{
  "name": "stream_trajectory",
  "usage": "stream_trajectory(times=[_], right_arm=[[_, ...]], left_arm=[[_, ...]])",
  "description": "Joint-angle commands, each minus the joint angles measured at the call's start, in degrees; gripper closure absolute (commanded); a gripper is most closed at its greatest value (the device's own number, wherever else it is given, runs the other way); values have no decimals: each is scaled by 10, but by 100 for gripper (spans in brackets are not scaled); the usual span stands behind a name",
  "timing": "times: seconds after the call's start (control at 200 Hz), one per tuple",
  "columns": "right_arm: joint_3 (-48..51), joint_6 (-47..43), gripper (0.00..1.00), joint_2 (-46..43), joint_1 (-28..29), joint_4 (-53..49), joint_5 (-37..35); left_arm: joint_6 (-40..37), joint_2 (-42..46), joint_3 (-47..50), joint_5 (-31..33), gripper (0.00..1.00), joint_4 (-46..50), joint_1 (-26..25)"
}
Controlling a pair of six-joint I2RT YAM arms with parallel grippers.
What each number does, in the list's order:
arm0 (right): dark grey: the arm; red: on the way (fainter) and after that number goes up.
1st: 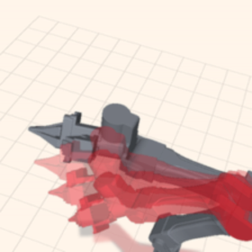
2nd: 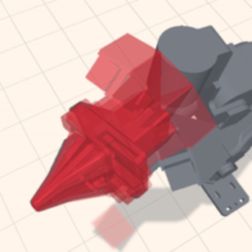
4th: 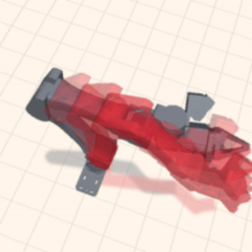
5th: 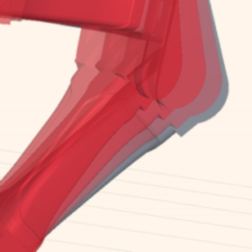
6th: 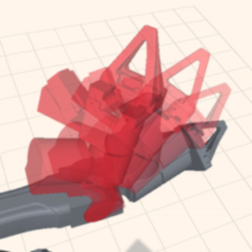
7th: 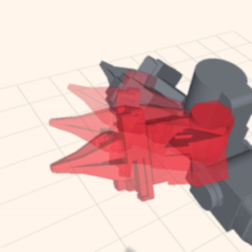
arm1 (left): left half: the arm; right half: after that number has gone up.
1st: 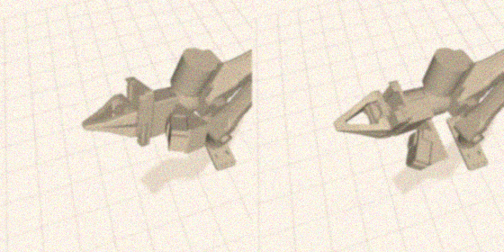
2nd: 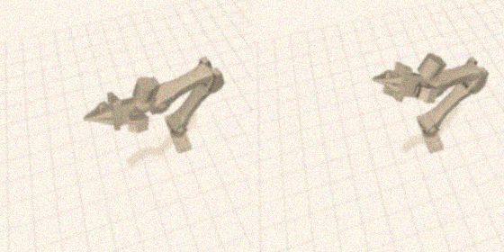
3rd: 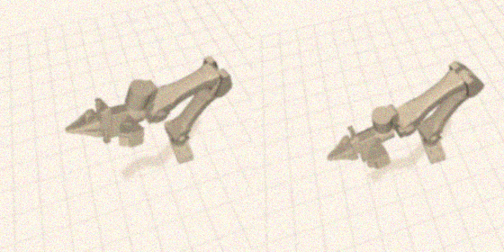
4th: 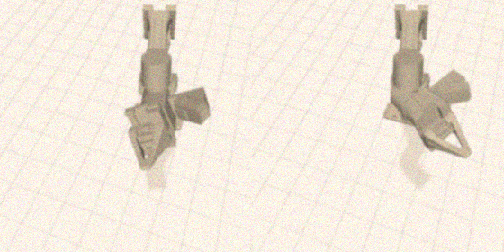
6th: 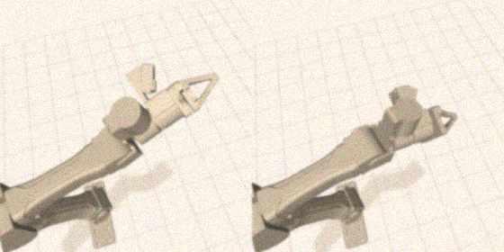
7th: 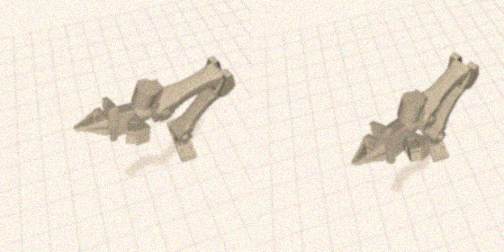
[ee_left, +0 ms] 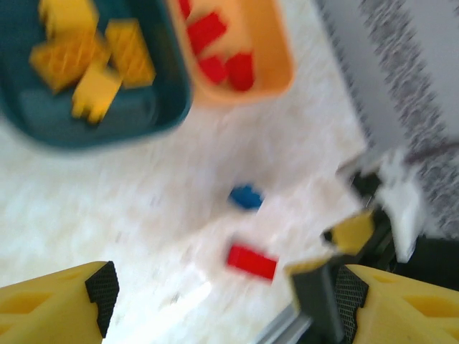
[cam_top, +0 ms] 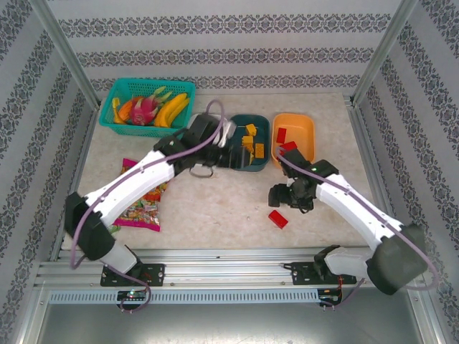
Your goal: Sort the legos into containers by color
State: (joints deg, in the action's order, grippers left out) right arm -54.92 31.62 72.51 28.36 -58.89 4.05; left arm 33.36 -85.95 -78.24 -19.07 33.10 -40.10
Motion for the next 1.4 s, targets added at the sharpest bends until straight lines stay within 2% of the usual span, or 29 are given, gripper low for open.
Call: stream_trajectory(times=[0.0,0.15,0.295,0.495,0.794,1.094,1.304,1.394], right_arm=[[5,-36,18,52,22,5,6],[5,-45,18,114,28,14,7],[8,-57,20,149,29,32,-2],[6,-68,28,203,32,63,2],[17,-69,29,230,45,75,0],[34,-64,47,234,57,79,-15],[20,-59,70,223,63,79,-29],[-3,-51,73,194,64,64,-37]], left_arm=[[33,91,111,-4,18,-19,-25],[67,196,225,21,17,-21,-55],[92,258,274,43,17,-8,-67],[104,285,291,41,17,-12,-78],[109,306,305,29,18,5,-96],[113,297,301,31,18,-5,-100],[115,288,296,25,18,-16,-103],[119,285,289,21,18,-25,-104]])
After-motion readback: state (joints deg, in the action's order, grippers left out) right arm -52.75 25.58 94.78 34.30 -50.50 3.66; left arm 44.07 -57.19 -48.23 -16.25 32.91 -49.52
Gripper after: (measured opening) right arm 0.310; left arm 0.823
